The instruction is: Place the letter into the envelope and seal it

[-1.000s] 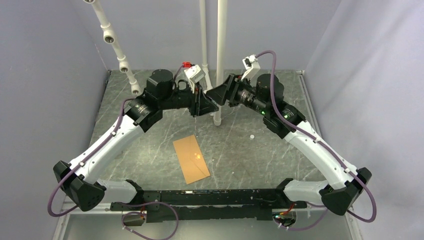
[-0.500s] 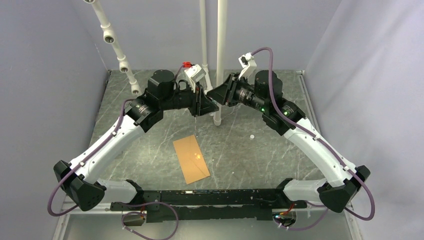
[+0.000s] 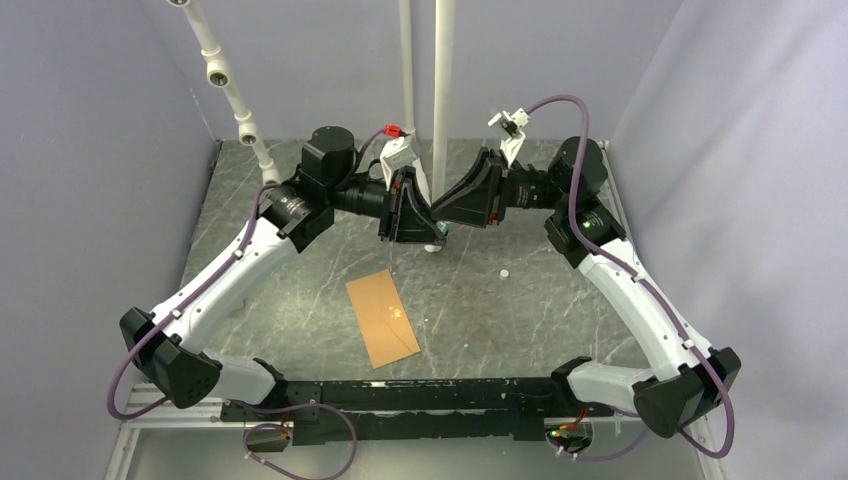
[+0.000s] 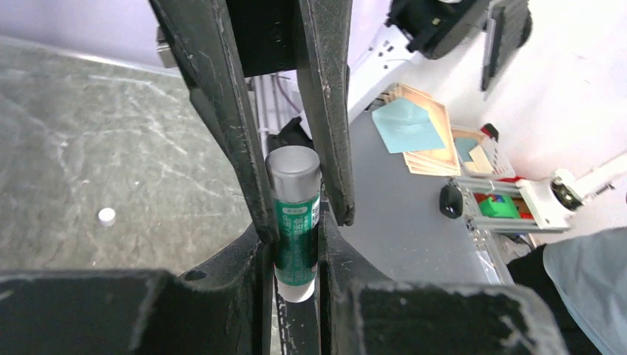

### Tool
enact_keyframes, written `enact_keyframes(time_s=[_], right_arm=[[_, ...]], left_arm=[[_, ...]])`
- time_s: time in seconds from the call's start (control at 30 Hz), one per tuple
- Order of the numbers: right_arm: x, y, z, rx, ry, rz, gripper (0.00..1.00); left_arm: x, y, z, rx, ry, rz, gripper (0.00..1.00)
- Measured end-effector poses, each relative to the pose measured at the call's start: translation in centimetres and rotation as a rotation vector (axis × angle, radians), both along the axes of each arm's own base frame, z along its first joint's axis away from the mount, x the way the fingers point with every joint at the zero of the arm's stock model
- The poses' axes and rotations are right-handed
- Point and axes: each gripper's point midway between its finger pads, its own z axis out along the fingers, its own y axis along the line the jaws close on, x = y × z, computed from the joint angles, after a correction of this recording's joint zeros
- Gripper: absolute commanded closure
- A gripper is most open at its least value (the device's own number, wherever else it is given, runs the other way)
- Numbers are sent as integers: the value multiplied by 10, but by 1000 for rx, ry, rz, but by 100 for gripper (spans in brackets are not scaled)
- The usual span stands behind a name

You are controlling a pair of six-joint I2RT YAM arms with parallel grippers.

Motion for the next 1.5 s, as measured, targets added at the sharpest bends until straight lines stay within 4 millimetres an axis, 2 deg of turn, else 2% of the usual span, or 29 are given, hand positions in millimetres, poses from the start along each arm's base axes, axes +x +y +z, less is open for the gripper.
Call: enact_keyframes(time_s=[0.07,0.13,0.23,0.3,0.37,0.47,0.57,0.87,0.97,1.03,1.1,1.13,1.27,1.37,1.5], right_arm=[[-7,-1,3,6,-35,40,64],[-9,-1,3,3,-40,42,46],[9,-1,7,-3,-2,-77,38],[34,-3,6,-8,57,-231,37],[57,-8,-3,-19,134,-373,36],[78,-13,-24,-45,235,-509,36],[85,-15,-40,-72,304,-566,37],[84,-12,-48,-90,347,-558,45],[84,-9,-52,-100,357,-542,56],[84,-8,-54,-108,363,-537,72],[83,-7,-54,-112,363,-530,95],[82,-6,-53,-113,358,-524,100],[79,-6,-53,-129,326,-505,100],[69,-5,-50,-133,265,-433,100],[48,-7,-31,-92,104,-289,100]], left_arm=[[-7,0,4,-18,-1,-44,98],[-8,-1,4,-17,1,-47,97],[5,-3,-5,19,5,41,97],[21,-4,-13,52,8,138,98],[37,-3,-21,76,4,234,98],[54,-1,-32,104,9,333,98],[63,0,-39,120,21,390,97],[73,1,-41,124,38,450,98],[74,1,-41,124,46,460,98],[74,1,-41,125,50,460,97],[74,1,-42,130,56,462,98],[73,1,-43,131,60,459,98],[69,1,-42,132,63,428,97],[60,1,-40,147,61,366,98],[43,-3,-24,142,50,229,97]])
